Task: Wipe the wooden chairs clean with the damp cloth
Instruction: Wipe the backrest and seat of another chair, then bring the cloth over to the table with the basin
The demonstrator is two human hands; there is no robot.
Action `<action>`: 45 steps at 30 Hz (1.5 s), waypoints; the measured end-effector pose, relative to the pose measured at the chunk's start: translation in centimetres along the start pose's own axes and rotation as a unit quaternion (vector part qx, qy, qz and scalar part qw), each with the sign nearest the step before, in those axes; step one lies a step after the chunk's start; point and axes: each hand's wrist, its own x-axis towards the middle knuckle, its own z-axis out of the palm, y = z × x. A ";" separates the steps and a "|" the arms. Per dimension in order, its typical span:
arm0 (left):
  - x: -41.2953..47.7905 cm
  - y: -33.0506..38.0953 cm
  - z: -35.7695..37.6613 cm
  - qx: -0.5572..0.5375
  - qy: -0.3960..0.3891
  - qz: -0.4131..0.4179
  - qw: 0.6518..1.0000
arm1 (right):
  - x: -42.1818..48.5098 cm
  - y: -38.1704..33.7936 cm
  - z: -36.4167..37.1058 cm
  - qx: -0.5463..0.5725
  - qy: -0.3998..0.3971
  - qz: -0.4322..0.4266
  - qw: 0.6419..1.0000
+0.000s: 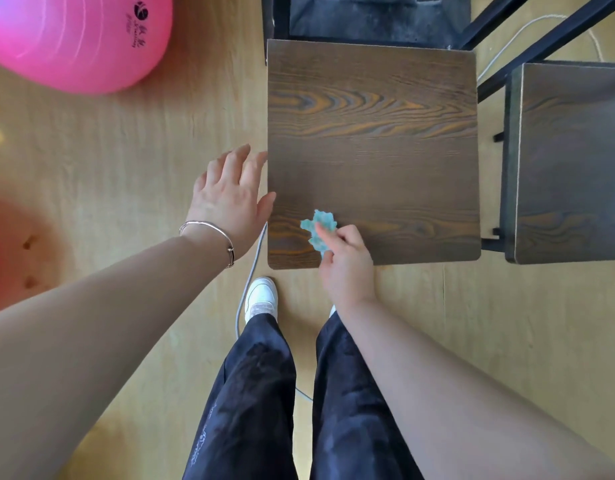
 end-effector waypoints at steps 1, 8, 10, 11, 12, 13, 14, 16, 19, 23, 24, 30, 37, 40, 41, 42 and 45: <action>-0.3 -0.4 -0.2 -0.002 0.002 -0.001 1.000 | -0.6 -1.1 0.7 0.002 -0.029 -0.004 1.000; -1.7 -2.7 -2.6 0.001 0.015 -0.019 1.000 | -3.1 -6.8 3.5 0.035 -0.241 0.032 0.969; -2.2 -3.0 -4.0 0.006 0.020 -0.022 1.000 | -3.6 -7.9 3.1 0.085 -0.262 0.062 0.959; -2.4 -3.2 -4.8 0.009 0.023 -0.021 0.999 | -3.7 -8.4 2.4 0.112 -0.260 0.082 0.955; -2.7 -3.2 -5.8 0.011 0.027 -0.019 0.999 | -3.7 -8.9 1.5 0.141 -0.253 0.103 0.951; -2.9 -3.2 -6.9 0.011 0.031 -0.018 0.999 | -3.7 -9.4 0.3 0.165 -0.243 0.120 0.948; -3.2 -3.2 -8.0 0.010 0.033 -0.018 0.999 | -3.7 -9.9 -1.2 0.186 -0.227 0.132 0.947; -3.7 -2.9 -10.5 0.007 0.036 -0.018 0.999 | -3.5 -10.9 -4.7 0.219 -0.193 0.159 0.943; -4.5 -1.6 -14.5 0.013 0.041 -0.010 0.999 | -3.1 -12.4 -11.0 0.257 -0.148 0.198 0.934; -4.7 1.3 -19.0 0.017 0.058 0.023 0.998 | -2.9 -14.1 -17.8 0.298 -0.078 0.217 0.926; -4.6 2.2 -20.1 0.016 0.060 0.029 0.998 | -3.0 -14.7 -19.3 0.302 -0.063 0.216 0.926; -4.1 9.3 -26.4 -0.038 0.065 0.041 0.996 | -3.0 -17.4 -28.3 0.322 0.008 0.196 0.926; -2.9 18.7 -32.7 -0.018 0.100 0.086 0.991 | -3.7 -17.0 -39.5 0.341 0.108 0.178 0.917; -2.5 23.6 -35.0 0.012 0.115 0.106 0.988 | -3.8 -15.2 -44.1 0.350 0.136 0.155 0.914; -2.4 25.3 -35.7 0.020 0.122 0.109 0.986 | -3.8 -14.4 -45.6 0.353 0.144 0.150 0.912; -2.3 27.1 -36.3 0.028 0.130 0.110 0.985 | -3.9 -13.7 -47.1 0.355 0.148 0.145 0.911; -2.3 32.5 -37.5 0.033 0.151 0.105 0.982 | -4.1 -10.7 -51.8 0.341 0.150 0.117 0.921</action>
